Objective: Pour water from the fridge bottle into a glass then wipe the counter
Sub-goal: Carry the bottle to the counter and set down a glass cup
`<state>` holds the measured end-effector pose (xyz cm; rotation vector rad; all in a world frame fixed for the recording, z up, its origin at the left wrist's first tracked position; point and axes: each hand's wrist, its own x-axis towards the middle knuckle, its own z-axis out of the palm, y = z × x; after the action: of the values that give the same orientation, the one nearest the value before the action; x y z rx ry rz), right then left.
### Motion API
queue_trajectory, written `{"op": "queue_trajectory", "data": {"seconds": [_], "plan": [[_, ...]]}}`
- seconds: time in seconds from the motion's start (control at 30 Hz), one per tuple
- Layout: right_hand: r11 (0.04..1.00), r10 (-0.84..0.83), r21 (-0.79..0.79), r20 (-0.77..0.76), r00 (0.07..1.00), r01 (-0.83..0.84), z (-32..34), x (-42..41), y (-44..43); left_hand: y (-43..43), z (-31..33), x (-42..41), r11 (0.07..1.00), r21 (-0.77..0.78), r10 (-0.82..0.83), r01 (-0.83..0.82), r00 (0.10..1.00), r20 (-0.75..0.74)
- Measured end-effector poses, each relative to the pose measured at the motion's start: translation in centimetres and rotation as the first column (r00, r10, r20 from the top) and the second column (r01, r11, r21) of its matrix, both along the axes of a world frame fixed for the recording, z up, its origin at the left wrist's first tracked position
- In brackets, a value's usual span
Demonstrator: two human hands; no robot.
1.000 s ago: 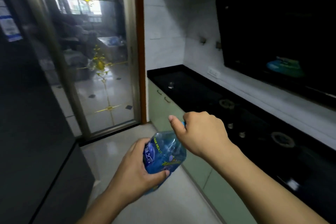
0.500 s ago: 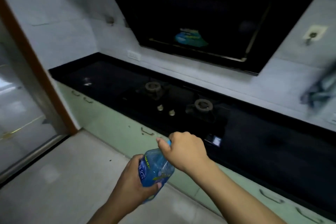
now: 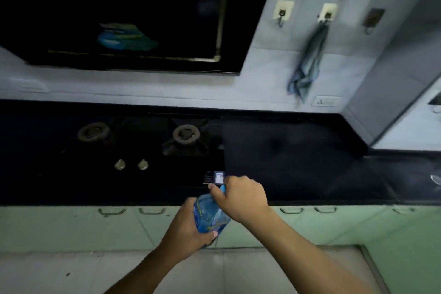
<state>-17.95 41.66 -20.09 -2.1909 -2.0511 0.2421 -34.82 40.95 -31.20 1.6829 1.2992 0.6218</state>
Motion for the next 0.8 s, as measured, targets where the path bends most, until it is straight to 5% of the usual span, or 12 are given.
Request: {"op": "queue_trajectory", "data": {"seconds": [0.3,0.8], "plan": [[0.994,-0.108,0.022,-0.069,0.992,0.110,-2.7,13.9,6.1,8.3,-2.6,14.7,0.993,0.001,-0.115,0.115,0.993,-0.034],[0.994,-0.080,-0.091,-0.130,0.988,0.068,-5.2,33.6,17.1,21.3,-5.6,36.0,0.997,-0.078,-0.012,0.003,0.993,-0.115]]}}
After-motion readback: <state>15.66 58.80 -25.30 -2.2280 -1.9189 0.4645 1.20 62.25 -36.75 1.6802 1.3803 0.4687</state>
